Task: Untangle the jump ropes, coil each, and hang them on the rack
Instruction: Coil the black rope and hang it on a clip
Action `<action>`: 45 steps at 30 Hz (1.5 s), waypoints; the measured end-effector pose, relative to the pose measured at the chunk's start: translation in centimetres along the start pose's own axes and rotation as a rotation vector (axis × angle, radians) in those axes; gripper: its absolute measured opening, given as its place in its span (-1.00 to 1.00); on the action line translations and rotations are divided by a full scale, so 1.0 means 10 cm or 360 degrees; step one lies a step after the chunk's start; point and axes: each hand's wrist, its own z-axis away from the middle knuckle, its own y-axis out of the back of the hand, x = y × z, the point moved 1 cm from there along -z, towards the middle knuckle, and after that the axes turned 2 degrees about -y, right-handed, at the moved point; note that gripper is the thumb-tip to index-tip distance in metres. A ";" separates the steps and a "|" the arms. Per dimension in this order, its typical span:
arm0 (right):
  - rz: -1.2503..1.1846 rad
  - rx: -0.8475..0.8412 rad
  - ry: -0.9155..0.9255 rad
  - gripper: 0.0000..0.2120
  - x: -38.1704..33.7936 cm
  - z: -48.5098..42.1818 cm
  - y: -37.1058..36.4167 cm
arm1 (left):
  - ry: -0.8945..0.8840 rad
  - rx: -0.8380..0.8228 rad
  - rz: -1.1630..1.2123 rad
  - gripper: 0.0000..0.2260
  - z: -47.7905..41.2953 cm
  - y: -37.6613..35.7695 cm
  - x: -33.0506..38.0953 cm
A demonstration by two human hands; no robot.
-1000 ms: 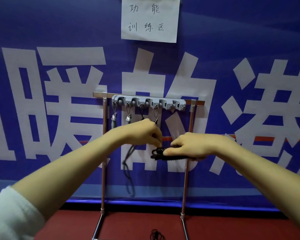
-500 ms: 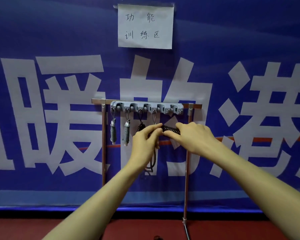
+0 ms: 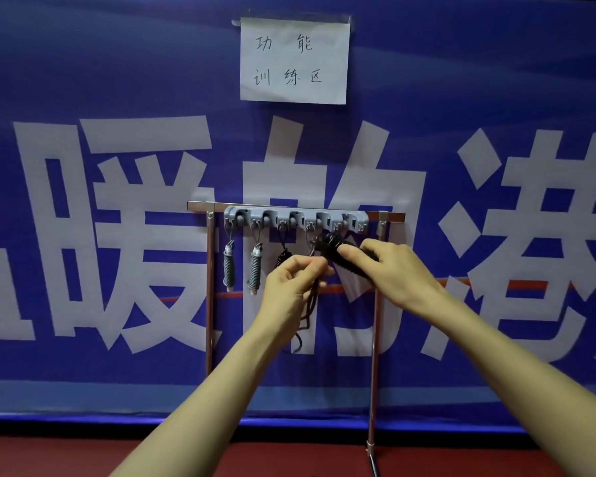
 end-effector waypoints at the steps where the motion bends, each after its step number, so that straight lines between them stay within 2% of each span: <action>1: -0.0068 -0.0013 -0.0004 -0.37 0.00 0.00 0.01 | -0.0023 -0.0010 -0.0035 -0.87 0.00 0.00 0.00; 3: -0.0184 -0.0060 -0.0010 -0.36 -0.01 0.00 0.04 | -0.0061 -0.0033 -0.0076 -0.83 0.01 0.01 -0.01; 7: -0.0472 -0.0197 -0.0054 -0.38 -0.02 0.00 0.09 | -0.0156 -0.0088 -0.0120 -0.93 0.00 0.03 -0.01; 10: -0.0644 -0.0363 -0.0102 -0.32 -0.01 0.02 0.10 | -0.0295 -0.0083 -0.0351 -0.92 -0.01 0.07 -0.03; 14: -0.0756 -0.0576 -0.0155 -0.29 -0.02 0.05 0.07 | -0.0784 0.0113 -0.0833 -0.87 -0.02 0.11 -0.13; 16: -0.0771 -0.0593 -0.0168 -0.33 -0.04 0.04 0.05 | -0.0896 0.0190 -0.0949 -0.83 -0.03 0.09 -0.17; 18: -0.0743 -0.0553 -0.0162 -0.41 -0.07 0.02 0.03 | -0.0855 0.0215 -0.0884 -0.87 -0.02 0.04 -0.17; 22: -0.0708 -0.0473 -0.0173 -0.47 -0.10 -0.01 -0.09 | -0.0564 0.0237 -0.0645 -0.76 0.02 -0.07 -0.16; 27: -0.0807 -0.0423 -0.0258 -0.45 -0.12 0.00 -0.26 | -0.0166 0.0105 0.0018 -0.82 0.04 -0.16 -0.11; 30: -0.0869 -0.0371 -0.0228 -0.42 -0.17 0.02 -0.34 | -0.0167 0.0132 0.0029 -0.85 0.02 -0.19 -0.09; 33: -0.0907 -0.0334 -0.0229 -0.28 -0.24 0.02 -0.42 | -0.0156 0.0198 0.0023 -0.86 -0.02 -0.20 -0.09; 37: -0.1138 -0.0393 -0.0404 -0.25 -0.23 0.01 -0.60 | -0.0007 0.0283 0.0153 -0.88 -0.02 -0.20 -0.12; 42: -0.1447 -0.0485 -0.0585 -0.34 -0.18 -0.02 -0.70 | 0.0104 0.0257 0.0140 -0.89 -0.09 -0.13 -0.11; 45: -0.1476 -0.0530 -0.0605 -0.51 -0.13 -0.11 -0.63 | 0.0164 0.0248 0.0214 -0.70 -0.18 0.00 -0.05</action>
